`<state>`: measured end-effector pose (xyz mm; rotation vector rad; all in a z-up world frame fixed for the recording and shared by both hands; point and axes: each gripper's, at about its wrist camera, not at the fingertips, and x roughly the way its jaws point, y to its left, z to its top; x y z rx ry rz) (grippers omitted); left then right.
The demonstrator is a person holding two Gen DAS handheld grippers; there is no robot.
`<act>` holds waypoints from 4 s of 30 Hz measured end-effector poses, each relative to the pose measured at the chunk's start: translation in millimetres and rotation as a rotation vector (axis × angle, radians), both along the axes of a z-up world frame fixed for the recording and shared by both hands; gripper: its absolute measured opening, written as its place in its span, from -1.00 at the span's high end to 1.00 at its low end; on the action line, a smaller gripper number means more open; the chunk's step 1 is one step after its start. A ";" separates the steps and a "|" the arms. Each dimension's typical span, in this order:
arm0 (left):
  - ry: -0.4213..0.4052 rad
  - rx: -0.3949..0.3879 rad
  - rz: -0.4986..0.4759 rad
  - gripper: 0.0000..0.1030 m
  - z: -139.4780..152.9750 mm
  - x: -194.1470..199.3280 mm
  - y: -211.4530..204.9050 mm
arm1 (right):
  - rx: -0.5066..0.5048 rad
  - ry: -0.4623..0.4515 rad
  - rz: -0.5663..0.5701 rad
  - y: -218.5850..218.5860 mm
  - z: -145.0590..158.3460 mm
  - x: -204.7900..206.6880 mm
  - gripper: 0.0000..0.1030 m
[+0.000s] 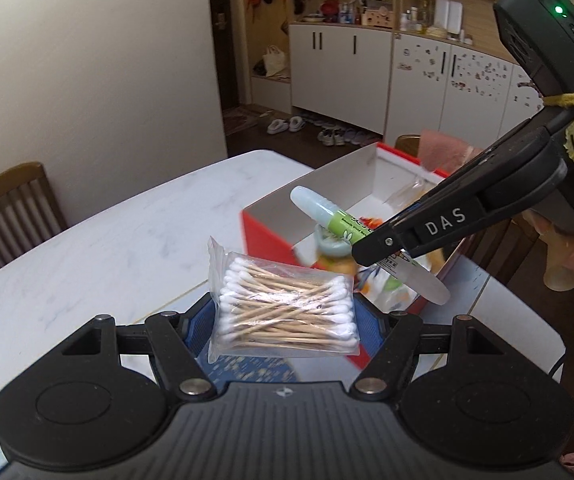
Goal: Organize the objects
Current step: 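Carry the cotton swab bag and glue stick with both tools over the shoebox, then lower and open the left tool on the swabs while the right tool releases the glue stick, then withdraw both tools up and away from the filled shoebox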
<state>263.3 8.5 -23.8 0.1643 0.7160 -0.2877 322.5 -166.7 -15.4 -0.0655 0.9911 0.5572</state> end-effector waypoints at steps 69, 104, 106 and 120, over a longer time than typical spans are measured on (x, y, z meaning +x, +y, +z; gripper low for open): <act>0.242 0.044 0.012 -0.45 -80.9 116.8 -106.3 | -0.035 0.081 -0.062 -107.1 -65.5 79.7 0.53; 0.023 -0.156 0.070 -0.65 1.8 12.6 -21.7 | -0.027 -0.139 -0.095 -100.2 -3.3 -33.6 0.04; 0.022 -0.155 0.073 -0.66 1.7 9.2 -19.4 | -0.032 -0.148 -0.096 -98.7 -2.7 -38.2 -0.02; 0.043 -0.203 0.072 -1.00 -4.5 -7.4 -5.0 | -0.005 -0.258 -0.117 -92.7 8.2 -73.5 -0.99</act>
